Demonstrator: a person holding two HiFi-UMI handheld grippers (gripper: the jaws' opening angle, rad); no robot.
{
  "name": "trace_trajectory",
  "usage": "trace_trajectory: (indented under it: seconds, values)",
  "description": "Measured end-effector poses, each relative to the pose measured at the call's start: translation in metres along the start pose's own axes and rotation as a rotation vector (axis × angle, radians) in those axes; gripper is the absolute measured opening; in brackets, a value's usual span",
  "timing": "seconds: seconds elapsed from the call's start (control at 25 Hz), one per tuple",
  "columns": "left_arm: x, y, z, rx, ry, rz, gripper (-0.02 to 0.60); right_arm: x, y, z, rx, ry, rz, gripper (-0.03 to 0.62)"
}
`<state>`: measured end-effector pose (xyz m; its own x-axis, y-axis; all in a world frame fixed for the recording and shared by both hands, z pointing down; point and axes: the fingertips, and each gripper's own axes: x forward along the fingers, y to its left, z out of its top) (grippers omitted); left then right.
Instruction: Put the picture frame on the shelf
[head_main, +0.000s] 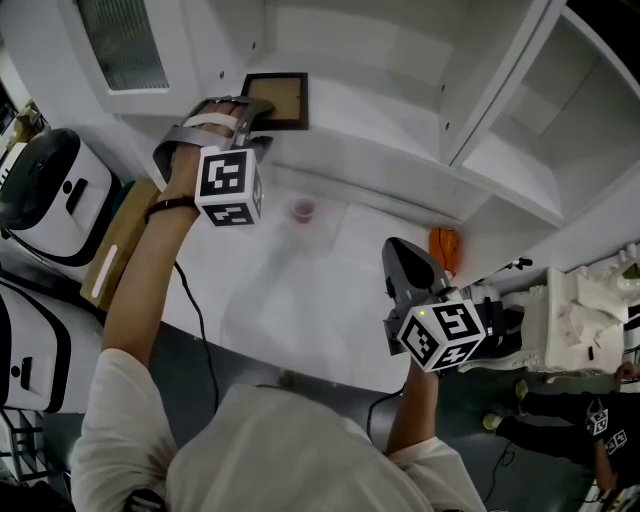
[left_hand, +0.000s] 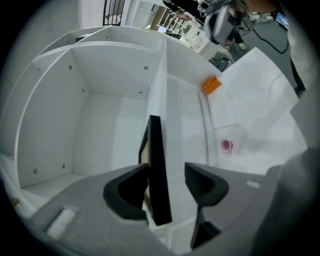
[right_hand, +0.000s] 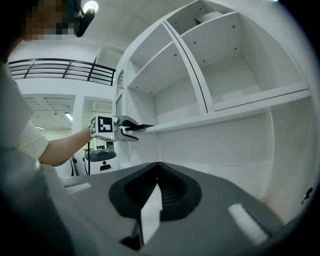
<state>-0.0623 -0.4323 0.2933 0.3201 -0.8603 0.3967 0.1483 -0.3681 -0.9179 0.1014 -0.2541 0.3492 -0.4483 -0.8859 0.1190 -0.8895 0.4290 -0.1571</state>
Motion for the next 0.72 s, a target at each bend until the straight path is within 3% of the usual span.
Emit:
trace_trajectory:
  seconds: [0.72]
  values:
    - [0.020, 0.007, 0.000, -0.030, -0.053, -0.023, 0.245, 0.008, -0.010, -0.008, 0.023, 0.012, -0.041, 0.005]
